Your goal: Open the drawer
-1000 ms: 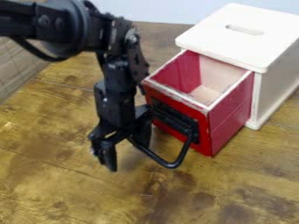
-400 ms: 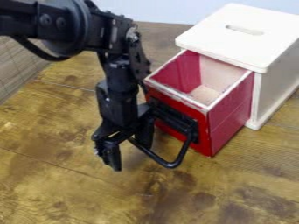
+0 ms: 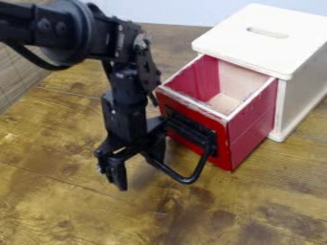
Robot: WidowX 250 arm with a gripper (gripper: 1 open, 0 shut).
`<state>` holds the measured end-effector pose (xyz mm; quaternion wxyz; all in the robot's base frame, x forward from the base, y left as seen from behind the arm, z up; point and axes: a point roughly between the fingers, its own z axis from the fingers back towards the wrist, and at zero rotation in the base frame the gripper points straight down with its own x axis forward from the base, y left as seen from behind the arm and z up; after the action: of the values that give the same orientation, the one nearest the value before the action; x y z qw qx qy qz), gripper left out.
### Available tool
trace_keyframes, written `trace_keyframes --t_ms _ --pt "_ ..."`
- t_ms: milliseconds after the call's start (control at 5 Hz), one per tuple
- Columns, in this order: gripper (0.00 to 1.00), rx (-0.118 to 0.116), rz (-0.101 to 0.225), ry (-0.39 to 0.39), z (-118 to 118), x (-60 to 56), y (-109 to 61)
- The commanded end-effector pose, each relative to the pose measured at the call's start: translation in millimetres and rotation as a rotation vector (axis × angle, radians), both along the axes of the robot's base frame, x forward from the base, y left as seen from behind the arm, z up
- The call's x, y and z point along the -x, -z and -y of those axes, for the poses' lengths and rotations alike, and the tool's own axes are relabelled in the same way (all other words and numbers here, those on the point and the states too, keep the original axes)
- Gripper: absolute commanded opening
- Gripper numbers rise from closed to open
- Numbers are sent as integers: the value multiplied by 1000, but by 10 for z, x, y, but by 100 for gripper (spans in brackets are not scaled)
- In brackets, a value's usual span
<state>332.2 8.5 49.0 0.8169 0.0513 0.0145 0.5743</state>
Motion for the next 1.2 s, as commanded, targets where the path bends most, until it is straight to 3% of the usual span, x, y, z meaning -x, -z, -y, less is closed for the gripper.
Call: trace_keyframes --t_ms 0,200,600,1000 --pt "100 13 72 25 -18 -84 -224" --pt "100 16 71 63 23 -118 -202" --pt "100 15 72 -4 346 -274 -220" --pt "100 23 72 67 525 -154 -99"
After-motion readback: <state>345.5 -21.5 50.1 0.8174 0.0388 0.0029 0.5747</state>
